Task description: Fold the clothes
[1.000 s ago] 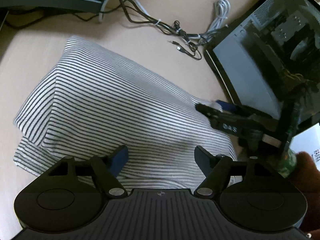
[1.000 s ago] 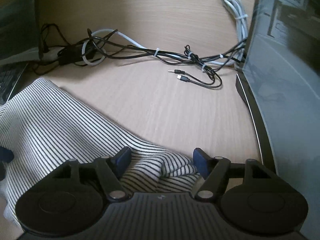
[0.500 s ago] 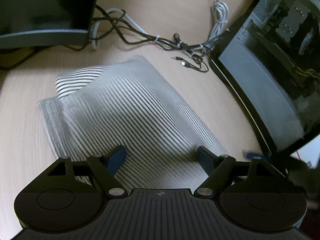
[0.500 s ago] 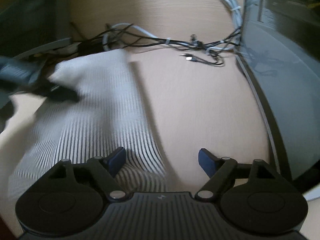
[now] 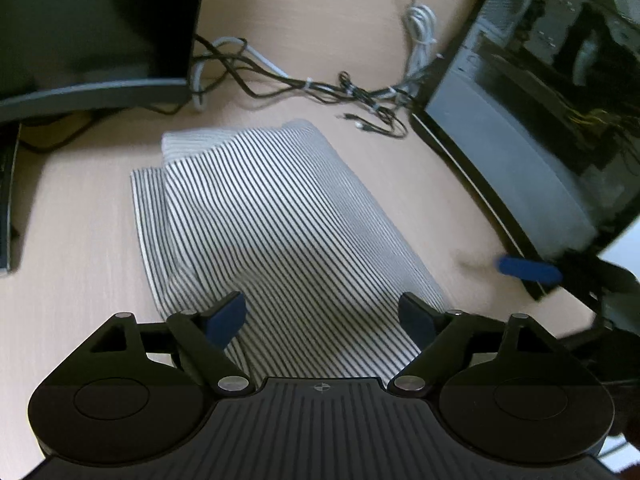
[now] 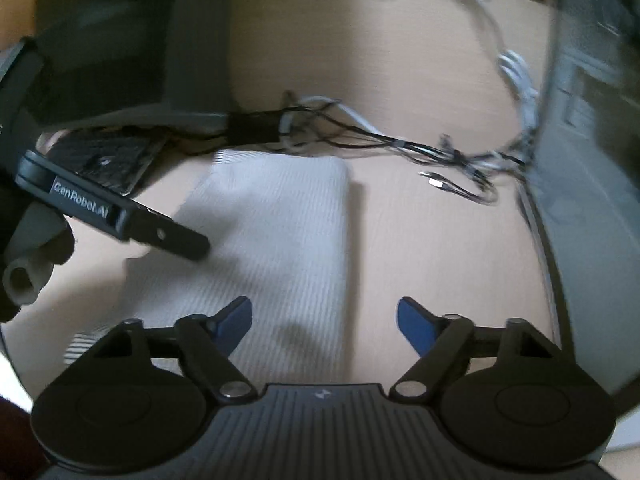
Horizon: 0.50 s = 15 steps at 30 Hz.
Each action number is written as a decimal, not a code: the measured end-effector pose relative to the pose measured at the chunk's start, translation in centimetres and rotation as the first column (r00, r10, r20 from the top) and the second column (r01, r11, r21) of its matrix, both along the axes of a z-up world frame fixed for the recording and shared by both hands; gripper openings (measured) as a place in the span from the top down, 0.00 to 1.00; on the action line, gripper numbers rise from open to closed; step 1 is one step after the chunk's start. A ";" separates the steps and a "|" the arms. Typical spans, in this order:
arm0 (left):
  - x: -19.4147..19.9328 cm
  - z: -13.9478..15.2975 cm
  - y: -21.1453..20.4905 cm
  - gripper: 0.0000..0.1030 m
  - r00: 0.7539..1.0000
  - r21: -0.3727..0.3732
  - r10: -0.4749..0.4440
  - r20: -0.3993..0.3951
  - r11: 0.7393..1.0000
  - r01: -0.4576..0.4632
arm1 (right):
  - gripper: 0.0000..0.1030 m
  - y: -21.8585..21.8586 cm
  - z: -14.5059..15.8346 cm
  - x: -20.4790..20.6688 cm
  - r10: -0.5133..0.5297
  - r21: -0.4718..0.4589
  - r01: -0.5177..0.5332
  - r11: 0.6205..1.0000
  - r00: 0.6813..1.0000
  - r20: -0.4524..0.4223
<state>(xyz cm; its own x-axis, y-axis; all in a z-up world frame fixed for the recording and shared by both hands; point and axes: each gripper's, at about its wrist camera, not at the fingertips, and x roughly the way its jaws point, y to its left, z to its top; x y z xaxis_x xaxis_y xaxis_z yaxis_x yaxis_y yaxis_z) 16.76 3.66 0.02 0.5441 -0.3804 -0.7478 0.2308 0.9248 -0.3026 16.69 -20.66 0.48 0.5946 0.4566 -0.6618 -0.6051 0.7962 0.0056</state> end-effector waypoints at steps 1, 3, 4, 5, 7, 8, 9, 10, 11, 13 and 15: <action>-0.4 -0.2 -0.1 0.22 1.000 0.008 -0.007 0.000 1.000 0.007 | 0.26 0.5 -0.6 -0.1 0.010 -0.019 -0.010 1.000 1.000 -0.006; -1.1 -0.6 -0.3 0.27 1.000 0.049 -0.018 0.005 0.999 0.018 | 0.27 1.5 -1.7 -0.4 0.029 -0.056 -0.030 0.998 0.999 -0.019; -1.4 -0.8 -0.3 0.28 1.000 0.065 -0.020 0.004 0.998 0.020 | 0.27 1.6 -2.0 -0.4 0.024 -0.062 -0.025 0.998 0.999 -0.021; -1.6 -1.0 -0.2 0.28 1.000 0.080 -0.022 0.003 0.997 0.021 | 0.27 1.6 -2.3 -0.5 0.014 -0.062 -0.015 0.998 1.000 -0.023; -1.9 -1.4 0.0 0.27 1.000 0.102 -0.021 0.001 0.995 0.021 | 0.27 1.3 -2.4 -0.3 -0.022 -0.045 0.020 0.999 0.999 -0.043; -2.0 -1.5 0.1 0.27 1.000 0.112 -0.020 0.000 0.993 0.020 | 0.27 1.1 -2.5 -0.2 -0.041 -0.036 0.040 0.999 0.998 -0.055; -2.1 -1.7 0.4 0.27 1.000 0.117 -0.018 -0.001 0.993 0.018 | 0.27 1.0 -2.5 -0.3 -0.057 -0.033 0.055 0.998 0.997 -0.059; -2.1 -1.8 0.5 0.26 1.000 0.116 -0.016 -0.001 0.993 0.016 | 0.27 0.9 -2.6 -0.6 -0.069 -0.039 0.067 0.997 0.996 -0.053; -2.1 -1.9 0.7 0.26 1.000 0.115 -0.014 -0.002 0.993 0.014 | 0.27 1.0 -2.5 -1.2 -0.081 -0.049 0.079 0.996 0.996 -0.040; -2.3 -1.9 1.1 0.26 1.000 0.113 -0.012 0.000 0.994 0.012 | 0.27 1.0 -2.0 -2.6 -0.103 -0.066 0.103 0.993 0.995 -0.002; -2.4 -1.8 1.3 0.26 1.000 0.113 -0.012 0.007 0.994 0.011 | 0.27 1.2 -1.7 -3.6 -0.113 -0.074 0.114 0.991 0.993 0.012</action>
